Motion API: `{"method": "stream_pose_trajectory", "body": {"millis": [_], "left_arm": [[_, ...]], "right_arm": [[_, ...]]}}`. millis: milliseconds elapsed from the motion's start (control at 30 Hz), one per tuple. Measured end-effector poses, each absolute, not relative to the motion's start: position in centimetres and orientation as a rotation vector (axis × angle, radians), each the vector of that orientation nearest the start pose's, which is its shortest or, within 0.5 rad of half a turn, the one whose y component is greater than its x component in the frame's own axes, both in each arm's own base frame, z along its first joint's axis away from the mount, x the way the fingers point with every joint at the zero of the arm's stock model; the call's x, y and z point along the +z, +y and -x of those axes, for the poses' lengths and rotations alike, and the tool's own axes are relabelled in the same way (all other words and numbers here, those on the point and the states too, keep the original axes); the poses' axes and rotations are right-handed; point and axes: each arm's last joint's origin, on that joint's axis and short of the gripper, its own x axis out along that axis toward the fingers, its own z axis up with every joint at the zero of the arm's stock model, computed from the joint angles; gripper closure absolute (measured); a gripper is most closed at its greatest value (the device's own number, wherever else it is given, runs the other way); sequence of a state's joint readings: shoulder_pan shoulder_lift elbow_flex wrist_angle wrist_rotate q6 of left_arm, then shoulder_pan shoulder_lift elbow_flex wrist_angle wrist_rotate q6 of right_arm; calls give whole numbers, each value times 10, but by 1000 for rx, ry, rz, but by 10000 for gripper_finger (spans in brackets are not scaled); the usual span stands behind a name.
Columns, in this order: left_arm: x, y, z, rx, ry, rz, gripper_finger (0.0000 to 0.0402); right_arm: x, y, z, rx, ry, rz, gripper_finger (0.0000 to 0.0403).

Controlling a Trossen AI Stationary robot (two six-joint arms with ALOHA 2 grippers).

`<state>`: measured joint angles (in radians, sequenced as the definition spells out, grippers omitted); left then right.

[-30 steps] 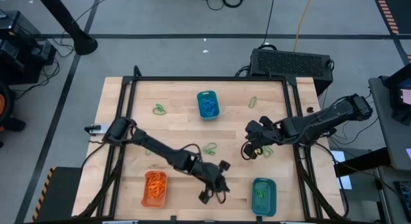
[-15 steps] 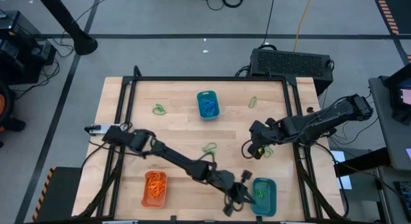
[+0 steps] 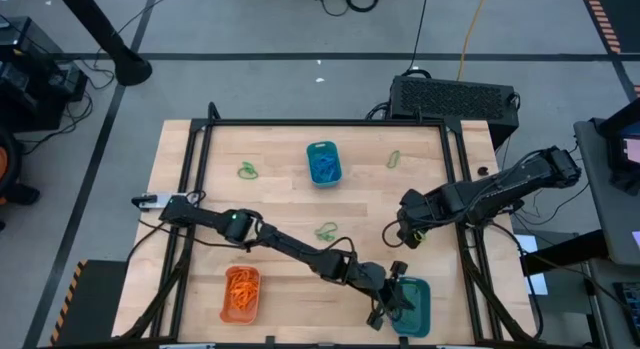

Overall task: Sort rubber bands into baskets
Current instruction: Put the green rubber band into the bottom bin

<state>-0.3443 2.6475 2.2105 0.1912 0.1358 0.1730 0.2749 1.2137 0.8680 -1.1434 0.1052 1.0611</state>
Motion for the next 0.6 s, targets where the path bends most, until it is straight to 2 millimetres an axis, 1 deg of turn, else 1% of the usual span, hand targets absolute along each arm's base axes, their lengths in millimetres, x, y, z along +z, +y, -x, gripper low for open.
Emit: {"method": "stream_pose_trajectory", "body": {"millis": [233,600], "left_arm": [[155,-191,-562,-469,216,-184,395],[157,-190,-562,-462,186,-241,305]], "right_arm": [[228,48,-182,-623,1336,-589,403],[228,48,-182,-620,1333,-592,403]]}}
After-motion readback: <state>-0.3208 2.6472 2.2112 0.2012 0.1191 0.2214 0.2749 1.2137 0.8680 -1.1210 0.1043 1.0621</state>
